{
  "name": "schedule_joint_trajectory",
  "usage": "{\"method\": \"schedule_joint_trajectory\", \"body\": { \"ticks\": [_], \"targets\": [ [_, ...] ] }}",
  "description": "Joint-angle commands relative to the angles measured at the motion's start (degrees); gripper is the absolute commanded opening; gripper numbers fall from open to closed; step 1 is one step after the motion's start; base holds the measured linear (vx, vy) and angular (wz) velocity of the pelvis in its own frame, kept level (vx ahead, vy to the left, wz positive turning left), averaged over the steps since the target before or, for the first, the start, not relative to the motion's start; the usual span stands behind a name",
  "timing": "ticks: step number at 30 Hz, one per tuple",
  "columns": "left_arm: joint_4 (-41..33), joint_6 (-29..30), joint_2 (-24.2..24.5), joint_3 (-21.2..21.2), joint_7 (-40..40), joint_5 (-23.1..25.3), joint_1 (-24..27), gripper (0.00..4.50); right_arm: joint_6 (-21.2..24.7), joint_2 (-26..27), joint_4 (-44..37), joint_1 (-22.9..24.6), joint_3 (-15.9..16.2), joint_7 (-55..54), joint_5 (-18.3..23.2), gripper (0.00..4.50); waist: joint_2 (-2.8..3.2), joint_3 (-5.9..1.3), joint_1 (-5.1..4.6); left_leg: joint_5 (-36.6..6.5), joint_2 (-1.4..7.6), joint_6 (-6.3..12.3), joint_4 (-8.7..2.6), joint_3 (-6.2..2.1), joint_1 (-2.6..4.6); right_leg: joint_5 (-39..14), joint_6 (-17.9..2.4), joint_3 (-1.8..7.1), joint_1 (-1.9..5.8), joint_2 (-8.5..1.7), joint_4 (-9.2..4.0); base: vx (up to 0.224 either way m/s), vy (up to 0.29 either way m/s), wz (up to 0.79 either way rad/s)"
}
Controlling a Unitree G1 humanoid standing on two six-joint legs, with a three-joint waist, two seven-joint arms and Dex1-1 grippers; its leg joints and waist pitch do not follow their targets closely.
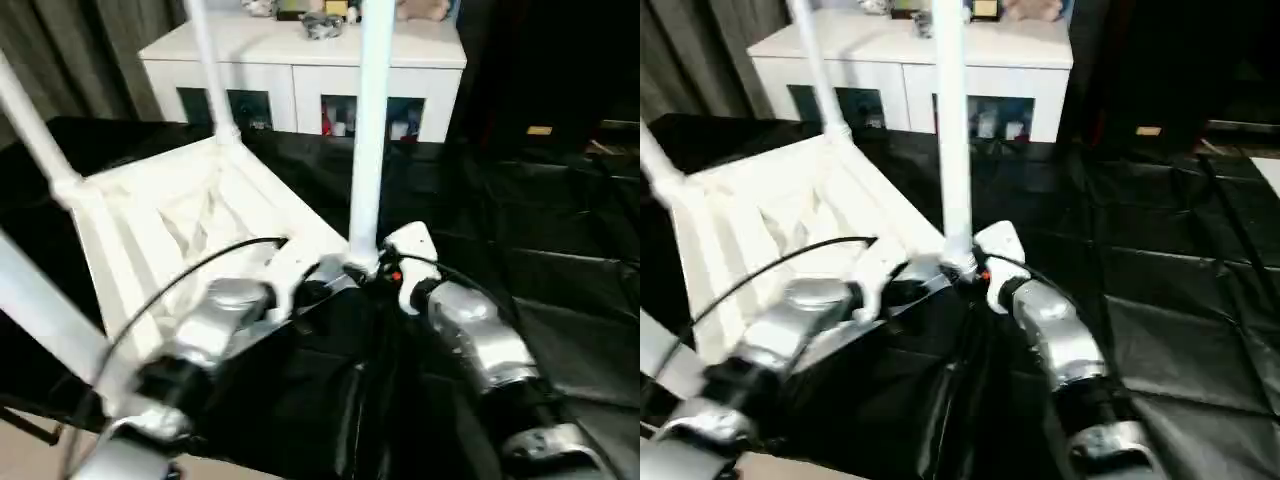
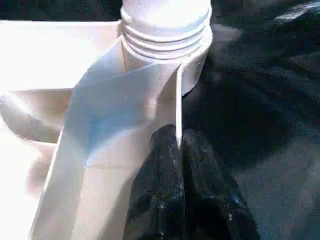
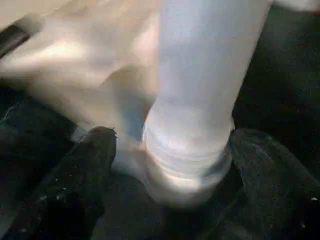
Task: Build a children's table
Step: Rotate leg to tighten
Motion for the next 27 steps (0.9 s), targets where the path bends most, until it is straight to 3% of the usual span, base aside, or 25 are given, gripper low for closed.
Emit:
{"method": "schedule_joint_trajectory", "body": {
  "ticks": [1, 8, 9, 10, 14, 19, 27],
  "targets": [
    [-0.8, -0.1, 2.6, -1.7, -6.0, -0.5, 2.5, 0.0, 0.4, -1.1, -2.3, 0.3, 1.4, 5.8, 1.1, 3.85, -0.82, -2.64, 0.22, -14.5, 0.29, 3.34, -3.61, 0.44, -0.64, -13.5, -12.0, 1.04, 2.9, -1.54, -3.46, 0.0, 0.0, 0.0],
    [-6.8, 1.8, 5.8, -2.3, -12.6, -3.5, 4.6, 0.0, 1.0, -3.8, -4.1, 0.7, 2.0, 10.4, 2.6, 3.85, -0.77, -2.79, 0.34, -11.5, 0.48, 3.78, -3.27, 0.75, -0.24, -6.6, -14.9, 1.19, 2.82, -1.38, -2.62, 0.0, 0.0, 0.0],
    [-9.1, 3.0, 7.2, -2.7, -14.9, -4.5, 5.4, 0.0, 1.3, -4.8, -4.9, 0.9, 2.4, 12.0, 3.1, 3.85, -0.69, -2.92, 0.63, -11.2, 0.5, 4.08, -3.03, 0.91, 0.11, -5.1, -15.8, 1.23, 2.74, -1.4, -2.47, 0.0, 0.0, 0.0],
    [-10.7, 3.9, 8.1, -2.9, -16.4, -5.1, 5.9, 0.0, 1.8, -5.5, -5.8, 1.1, 2.8, 13.3, 3.6, 3.85, -0.81, -2.8, 0.69, -10.6, 0.47, 4.35, -3.14, 0.85, -0.28, -4.4, -15.9, 1.2, 3.03, -1.38, -2.29, 0.0, 0.0, 0.0],
    [-12.6, 4.8, 9.0, -3.6, -18.1, -5.9, 6.6, 0.0, 2.4, -6.1, -6.9, 1.6, 3.4, 15.3, 3.7, 3.85, -0.77, -2.67, 1.11, -11.1, 0.48, 4.27, -3.07, 0.96, -0.08, -5.8, -15.8, 1.22, 2.78, -1.33, -2.45, 0.0, 0.0, 0.0],
    [-13.2, 5.1, 9.0, -3.6, -18.3, -5.9, 6.8, 0.0, 2.8, -6.1, -7.1, 1.8, 3.9, 16.8, 3.5, 3.85, -0.8, -2.53, 1.3, -13.7, 0.47, 2.49, -3.32, 0.82, 0.02, -10.2, -14.3, 1.34, 2.73, -1.45, -2.76, 0.0, 0.0, 0.0],
    [-14.7, 6.7, 9.7, -3.7, -18.6, -6.0, 6.8, 0.0, 3.5, -6.5, -7.1, 1.9, 4.4, 18.0, 4.1, 3.11, -0.94, -2.89, 1.34, -9.7, 0.28, 3.57, -2.86, 0.82, -0.17, -4.5, -15.4, 1.27, 3.03, -1.32, -2.14, 0.0, 0.0, 0.0]
  ]
}}
